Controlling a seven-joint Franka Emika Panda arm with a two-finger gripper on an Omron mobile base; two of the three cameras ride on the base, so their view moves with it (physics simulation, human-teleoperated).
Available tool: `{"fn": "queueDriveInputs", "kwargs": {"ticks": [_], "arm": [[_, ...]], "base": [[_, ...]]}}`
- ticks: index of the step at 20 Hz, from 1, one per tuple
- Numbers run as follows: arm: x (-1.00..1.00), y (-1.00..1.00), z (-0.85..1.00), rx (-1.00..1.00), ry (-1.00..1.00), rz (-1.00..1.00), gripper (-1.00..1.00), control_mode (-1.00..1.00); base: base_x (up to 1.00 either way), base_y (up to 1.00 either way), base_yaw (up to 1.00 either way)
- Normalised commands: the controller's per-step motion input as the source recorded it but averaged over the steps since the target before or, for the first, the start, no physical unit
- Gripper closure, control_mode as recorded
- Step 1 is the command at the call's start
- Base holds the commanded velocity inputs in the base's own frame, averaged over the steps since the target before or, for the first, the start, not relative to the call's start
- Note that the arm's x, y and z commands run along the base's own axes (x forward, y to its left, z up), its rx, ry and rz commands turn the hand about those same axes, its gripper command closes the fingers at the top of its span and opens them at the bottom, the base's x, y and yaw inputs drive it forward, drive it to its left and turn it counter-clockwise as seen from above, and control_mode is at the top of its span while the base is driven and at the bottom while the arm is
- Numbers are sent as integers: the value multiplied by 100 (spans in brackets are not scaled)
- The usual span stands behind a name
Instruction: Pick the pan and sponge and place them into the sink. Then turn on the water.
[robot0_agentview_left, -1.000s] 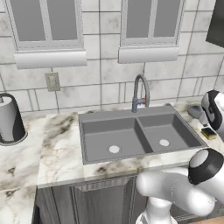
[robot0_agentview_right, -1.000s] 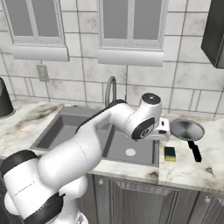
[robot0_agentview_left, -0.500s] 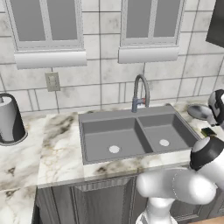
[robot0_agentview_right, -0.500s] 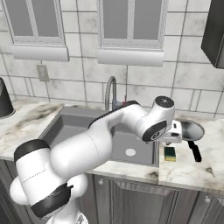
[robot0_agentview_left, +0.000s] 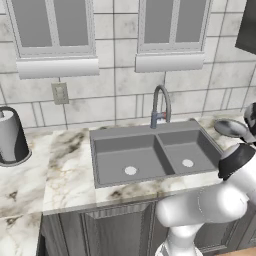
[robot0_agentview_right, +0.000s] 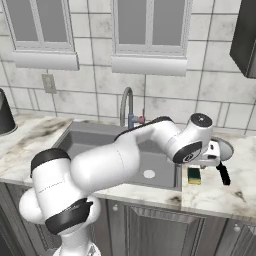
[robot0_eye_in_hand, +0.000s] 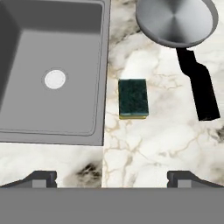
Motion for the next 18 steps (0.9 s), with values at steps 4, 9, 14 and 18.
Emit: {"fn": "queueDriveInputs", "kwargs": {"ticks": [4,9,14,18], "arm": [[4,-35,-1,0,0,0,-100,-100],[8,-39,-3,0,0,0,-100,-100],[21,-37,-19,0,0,0,-100,-100],[30,-33,-26,0,0,1,-100,-100]], "base": [[0,0,0],[0,0,0],[0,0,0],[0,0,0]]}}
